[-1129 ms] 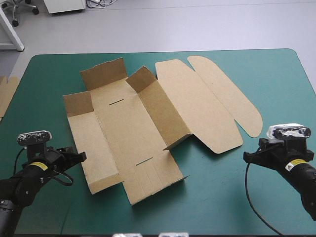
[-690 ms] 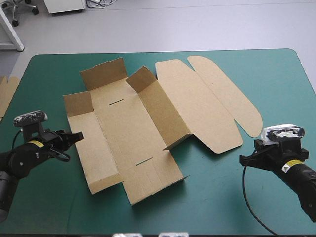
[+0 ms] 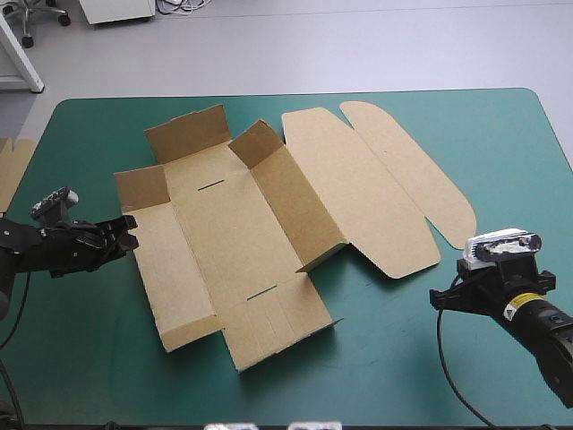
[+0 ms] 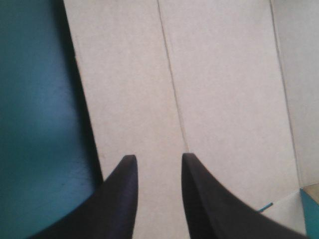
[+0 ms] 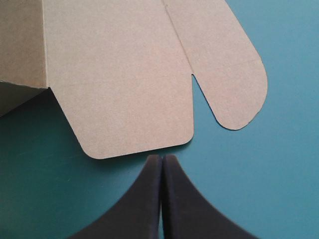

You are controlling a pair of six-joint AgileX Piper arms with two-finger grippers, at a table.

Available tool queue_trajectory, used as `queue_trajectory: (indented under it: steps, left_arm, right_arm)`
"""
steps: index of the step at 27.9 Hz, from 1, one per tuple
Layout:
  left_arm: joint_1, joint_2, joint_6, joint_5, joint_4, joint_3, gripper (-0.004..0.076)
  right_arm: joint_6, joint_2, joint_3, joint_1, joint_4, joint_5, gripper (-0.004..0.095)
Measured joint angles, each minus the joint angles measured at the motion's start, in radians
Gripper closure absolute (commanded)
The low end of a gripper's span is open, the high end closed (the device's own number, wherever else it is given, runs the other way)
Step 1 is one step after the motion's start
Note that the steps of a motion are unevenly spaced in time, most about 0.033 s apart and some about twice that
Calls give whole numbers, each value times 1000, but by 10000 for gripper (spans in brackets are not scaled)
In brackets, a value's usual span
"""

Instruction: Fold the box

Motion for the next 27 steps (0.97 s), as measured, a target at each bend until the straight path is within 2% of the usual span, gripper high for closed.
queue_trajectory:
  steps: [4,11,17,23,27]
  left_arm:
    - [0,46,-6,4,93,0,416]
    - [0,90,-13,22,106,0,340]
    - [0,100,-8,31,56,27,332]
    - [0,100,41,24,24,172,332]
    - [0,85,101,-16,-57,249,332]
  right_arm:
    - [78,0,0,38,-89,24,927]
    - [97,0,0,39,-106,37,927]
    - [99,0,0,39,-106,40,927]
    - [99,0,-1,41,-106,48,927]
    - [99,0,-1,41,-106,62,927]
